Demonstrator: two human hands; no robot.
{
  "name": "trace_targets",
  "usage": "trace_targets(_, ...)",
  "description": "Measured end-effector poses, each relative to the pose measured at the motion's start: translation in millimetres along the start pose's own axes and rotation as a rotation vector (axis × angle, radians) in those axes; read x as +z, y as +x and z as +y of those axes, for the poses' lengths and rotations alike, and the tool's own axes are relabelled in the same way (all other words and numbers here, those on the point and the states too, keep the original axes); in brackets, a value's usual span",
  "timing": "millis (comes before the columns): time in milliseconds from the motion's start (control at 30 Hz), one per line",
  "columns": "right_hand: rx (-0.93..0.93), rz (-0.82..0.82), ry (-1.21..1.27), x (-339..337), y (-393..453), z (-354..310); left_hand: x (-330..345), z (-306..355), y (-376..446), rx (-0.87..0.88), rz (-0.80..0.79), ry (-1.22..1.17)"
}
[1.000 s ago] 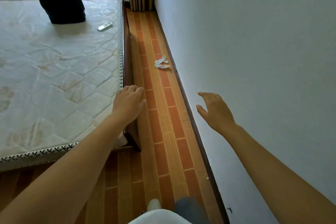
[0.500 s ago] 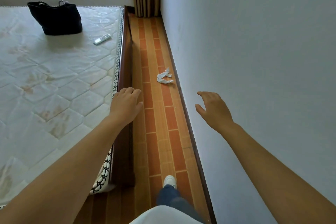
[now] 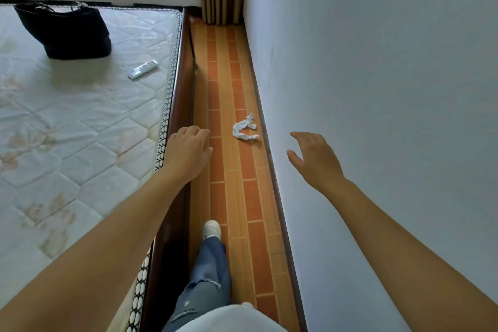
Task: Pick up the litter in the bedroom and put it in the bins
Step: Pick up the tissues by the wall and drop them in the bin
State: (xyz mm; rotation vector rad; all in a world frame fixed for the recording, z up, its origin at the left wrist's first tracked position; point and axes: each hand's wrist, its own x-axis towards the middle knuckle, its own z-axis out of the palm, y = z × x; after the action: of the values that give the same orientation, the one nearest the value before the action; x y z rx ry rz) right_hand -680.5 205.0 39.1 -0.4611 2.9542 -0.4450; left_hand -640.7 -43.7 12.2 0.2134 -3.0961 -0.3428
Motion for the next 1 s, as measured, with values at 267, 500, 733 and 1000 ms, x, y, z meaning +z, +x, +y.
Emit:
trace_targets(267, 0.085, 0.026, 0.037, 3, 138, -21, -2, -48, 145, 0.066, -0.038, -0.002)
trace_targets(500, 0.148, 0.049, 0.046, 0, 236, -30, -4, -72, 252, 0.122, -0.065, -0.024)
trace_targets(733, 0.168, 0.029, 0.069, 9, 332, -22, 9, -92, 345, 0.126, -0.095, -0.019)
trace_targets(1000, 0.141, 0.008, 0.098, 8, 481, 1, 24, -95, 483, 0.094, -0.132, 0.004)
